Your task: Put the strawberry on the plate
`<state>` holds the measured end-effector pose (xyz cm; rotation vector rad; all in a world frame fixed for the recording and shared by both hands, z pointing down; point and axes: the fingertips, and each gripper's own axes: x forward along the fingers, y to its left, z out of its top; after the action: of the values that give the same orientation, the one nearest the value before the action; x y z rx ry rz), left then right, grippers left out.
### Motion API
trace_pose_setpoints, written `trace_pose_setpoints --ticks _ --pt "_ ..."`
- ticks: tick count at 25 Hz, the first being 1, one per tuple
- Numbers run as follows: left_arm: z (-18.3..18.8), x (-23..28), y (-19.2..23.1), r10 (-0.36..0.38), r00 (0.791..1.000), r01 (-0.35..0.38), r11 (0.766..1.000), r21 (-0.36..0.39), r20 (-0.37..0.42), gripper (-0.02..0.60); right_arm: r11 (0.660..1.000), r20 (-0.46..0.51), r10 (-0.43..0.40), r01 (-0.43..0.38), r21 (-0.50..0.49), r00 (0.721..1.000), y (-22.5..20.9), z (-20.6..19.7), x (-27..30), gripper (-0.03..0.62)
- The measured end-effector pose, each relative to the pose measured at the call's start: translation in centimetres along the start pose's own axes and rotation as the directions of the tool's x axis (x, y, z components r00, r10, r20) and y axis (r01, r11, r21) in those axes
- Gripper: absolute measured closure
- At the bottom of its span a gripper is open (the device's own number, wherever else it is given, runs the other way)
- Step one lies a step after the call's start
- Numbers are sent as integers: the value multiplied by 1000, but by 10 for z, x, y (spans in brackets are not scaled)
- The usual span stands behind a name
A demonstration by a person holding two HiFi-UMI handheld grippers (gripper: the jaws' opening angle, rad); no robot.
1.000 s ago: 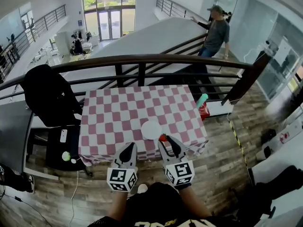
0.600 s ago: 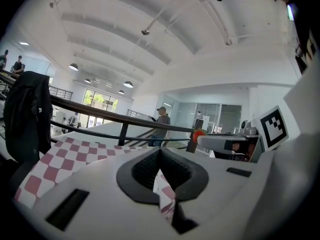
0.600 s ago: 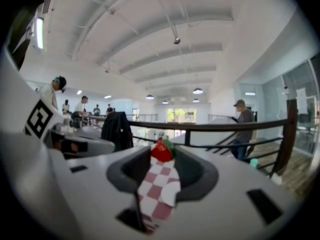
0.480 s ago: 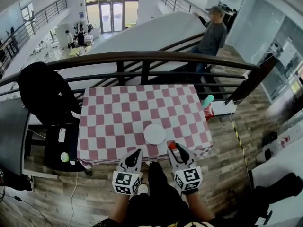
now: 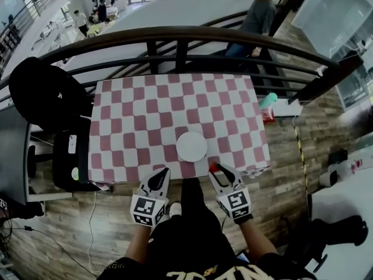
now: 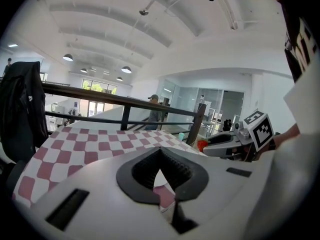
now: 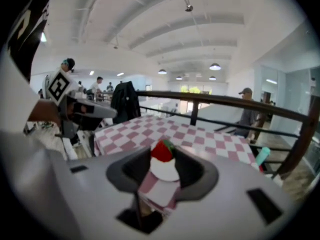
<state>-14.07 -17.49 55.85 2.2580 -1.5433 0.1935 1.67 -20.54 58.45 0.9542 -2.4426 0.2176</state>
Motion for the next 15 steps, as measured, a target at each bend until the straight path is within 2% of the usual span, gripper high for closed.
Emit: trace_pose_setpoints --ticks 8,12,15 --pt "-29 45 28 -19 990 21 1000 9 -139 572 980 -115 144 -158 -124 983 -11 -29 47 439" --pt "-38 78 41 -47 982 56 997 47 -182 572 956 -166 204 -233 -179 965 -20 -40 80 439" --pt "-49 100 45 -69 974 86 994 68 -218 572 925 -215 253 -301 -230 943 -21 -54 106 439"
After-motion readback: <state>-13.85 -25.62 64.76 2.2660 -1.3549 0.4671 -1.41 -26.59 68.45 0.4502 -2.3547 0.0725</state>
